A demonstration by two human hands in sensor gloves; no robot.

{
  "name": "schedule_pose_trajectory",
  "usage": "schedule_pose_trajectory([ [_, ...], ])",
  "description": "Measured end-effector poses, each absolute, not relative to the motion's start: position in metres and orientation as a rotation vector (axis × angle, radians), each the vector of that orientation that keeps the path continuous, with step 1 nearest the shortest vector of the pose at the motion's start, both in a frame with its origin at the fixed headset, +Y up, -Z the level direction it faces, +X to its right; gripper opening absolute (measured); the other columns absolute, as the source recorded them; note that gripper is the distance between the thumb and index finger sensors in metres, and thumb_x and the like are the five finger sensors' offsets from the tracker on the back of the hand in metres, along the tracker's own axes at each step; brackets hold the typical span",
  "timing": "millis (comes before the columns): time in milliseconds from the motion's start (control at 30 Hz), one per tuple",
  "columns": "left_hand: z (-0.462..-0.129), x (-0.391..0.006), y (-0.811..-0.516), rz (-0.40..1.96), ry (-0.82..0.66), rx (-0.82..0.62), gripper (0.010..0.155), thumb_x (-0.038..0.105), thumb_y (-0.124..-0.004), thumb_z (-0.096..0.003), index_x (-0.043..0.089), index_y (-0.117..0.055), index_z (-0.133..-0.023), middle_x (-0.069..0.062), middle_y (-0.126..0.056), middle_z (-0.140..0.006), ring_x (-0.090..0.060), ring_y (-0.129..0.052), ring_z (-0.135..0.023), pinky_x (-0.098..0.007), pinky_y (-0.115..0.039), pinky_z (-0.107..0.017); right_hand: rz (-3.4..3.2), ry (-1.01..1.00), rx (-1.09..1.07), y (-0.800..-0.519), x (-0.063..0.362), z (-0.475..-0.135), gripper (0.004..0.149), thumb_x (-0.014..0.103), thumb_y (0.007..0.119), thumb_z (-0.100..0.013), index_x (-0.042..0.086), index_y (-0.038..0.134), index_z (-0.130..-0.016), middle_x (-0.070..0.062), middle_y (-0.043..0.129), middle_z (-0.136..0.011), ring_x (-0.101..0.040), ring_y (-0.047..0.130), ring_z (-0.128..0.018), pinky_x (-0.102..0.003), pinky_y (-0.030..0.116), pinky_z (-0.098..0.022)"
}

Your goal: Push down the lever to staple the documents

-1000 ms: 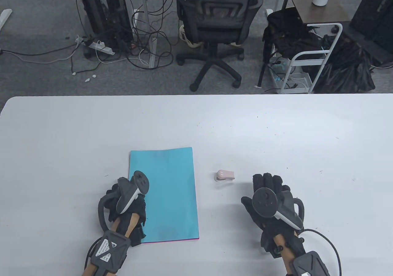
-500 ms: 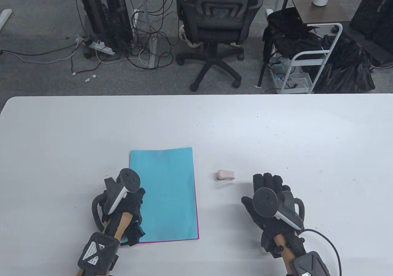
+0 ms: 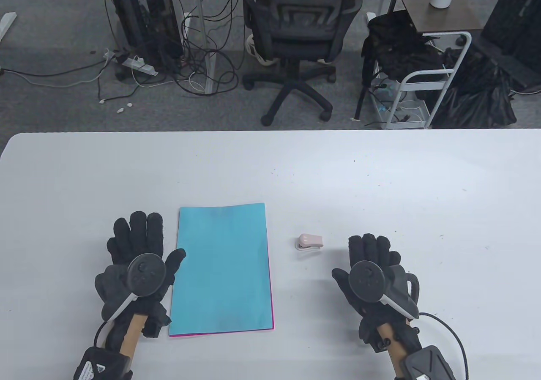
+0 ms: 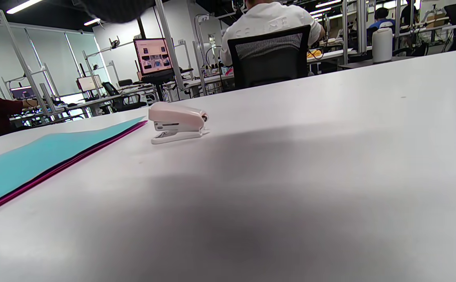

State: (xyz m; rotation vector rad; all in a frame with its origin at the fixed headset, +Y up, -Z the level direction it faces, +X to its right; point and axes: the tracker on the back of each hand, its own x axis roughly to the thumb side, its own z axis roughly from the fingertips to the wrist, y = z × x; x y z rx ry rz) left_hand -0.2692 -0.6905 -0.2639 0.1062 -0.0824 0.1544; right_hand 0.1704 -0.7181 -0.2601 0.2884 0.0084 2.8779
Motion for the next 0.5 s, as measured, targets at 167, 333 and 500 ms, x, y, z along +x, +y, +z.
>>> schedule_pose_trajectory([
  [167, -0.267, -0.258, -0.706, 0.065, -0.123, 0.008, 0.095, 0.056, -0.064, -0.0554, 0.016, -0.001, -0.115, -0.028, 0.005, -0.121, -0.067, 0.004, -0.100, -0.083, -0.015, -0.064, 2.882, -0.063, 0.301, -0.719, 0.171, -0.259, 0.087, 0.050, 0.056, -0.056, -0.005, 0.018, -0.112, -0.043, 0.013, -0.109, -0.070, 0.015, -0.096, -0.081, 0.027, -0.064],
  [333, -0.265, -0.248, -0.711, -0.003, -0.143, 0.007, 0.096, 0.056, -0.063, -0.0555, 0.015, 0.000, -0.114, -0.029, 0.005, -0.120, -0.067, 0.005, -0.100, -0.083, -0.015, -0.064, 2.893, -0.047, 0.278, -0.725, 0.175, -0.262, 0.088, 0.050, 0.056, -0.056, -0.005, 0.017, -0.112, -0.042, 0.012, -0.109, -0.070, 0.013, -0.095, -0.081, 0.025, -0.063],
  [500, -0.262, -0.246, -0.710, -0.004, -0.158, 0.029, 0.095, 0.056, -0.063, -0.0556, 0.015, -0.001, -0.115, -0.029, 0.003, -0.120, -0.067, 0.004, -0.100, -0.083, -0.016, -0.064, 2.889, -0.075, 0.237, -0.725, 0.182, -0.264, 0.088, 0.050, 0.056, -0.056, -0.005, 0.017, -0.112, -0.042, 0.012, -0.109, -0.070, 0.013, -0.095, -0.081, 0.025, -0.063],
])
